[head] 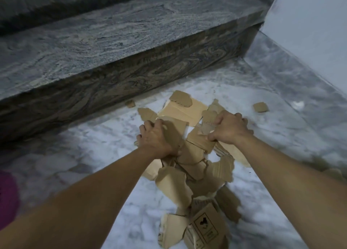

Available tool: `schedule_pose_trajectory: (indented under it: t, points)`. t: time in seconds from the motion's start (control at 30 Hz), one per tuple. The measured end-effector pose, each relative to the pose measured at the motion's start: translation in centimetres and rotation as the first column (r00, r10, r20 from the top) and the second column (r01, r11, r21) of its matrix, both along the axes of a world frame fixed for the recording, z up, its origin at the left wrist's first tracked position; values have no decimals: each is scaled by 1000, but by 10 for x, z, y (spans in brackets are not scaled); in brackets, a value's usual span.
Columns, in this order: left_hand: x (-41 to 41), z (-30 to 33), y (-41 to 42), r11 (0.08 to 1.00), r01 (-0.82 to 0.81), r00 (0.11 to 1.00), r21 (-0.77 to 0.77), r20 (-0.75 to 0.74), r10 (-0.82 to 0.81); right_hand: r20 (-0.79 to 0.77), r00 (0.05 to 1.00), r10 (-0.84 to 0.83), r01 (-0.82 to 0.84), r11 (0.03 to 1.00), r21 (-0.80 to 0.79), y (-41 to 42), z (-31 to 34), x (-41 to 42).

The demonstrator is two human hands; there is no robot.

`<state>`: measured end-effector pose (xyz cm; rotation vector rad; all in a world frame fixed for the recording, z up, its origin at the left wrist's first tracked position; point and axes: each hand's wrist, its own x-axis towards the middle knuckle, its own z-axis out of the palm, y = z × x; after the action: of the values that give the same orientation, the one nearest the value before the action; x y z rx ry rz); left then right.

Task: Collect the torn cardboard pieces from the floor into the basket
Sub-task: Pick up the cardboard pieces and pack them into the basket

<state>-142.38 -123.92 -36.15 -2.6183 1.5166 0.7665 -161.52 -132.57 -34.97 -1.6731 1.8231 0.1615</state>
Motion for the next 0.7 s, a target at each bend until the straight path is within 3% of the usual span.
schedule_pose_trajectory:
  t: [0.23,0.37,0.47,0.6,0.7]
  points:
    - [-24,-1,26,995,96,995,-8,-32,-96,221,972,-83,78,996,33,24,-1,-8]
    - [-26,-3,42,997,76,997,-25,-30,-76,52,999,10,-10,1000,-2,32,-2,-15]
    - [-27,2,54,997,-67,998,32,-4,67,-64,995,80,-76,995,68,50,3,-23]
    - [-34,8,68,974,-186,981,132,-24,191,-98,991,92,-89,995,33,80,3,-23]
    - [-40,10,75,963,-224,972,152,-41,232,40,999,-20,18,999,38,91,5,-18]
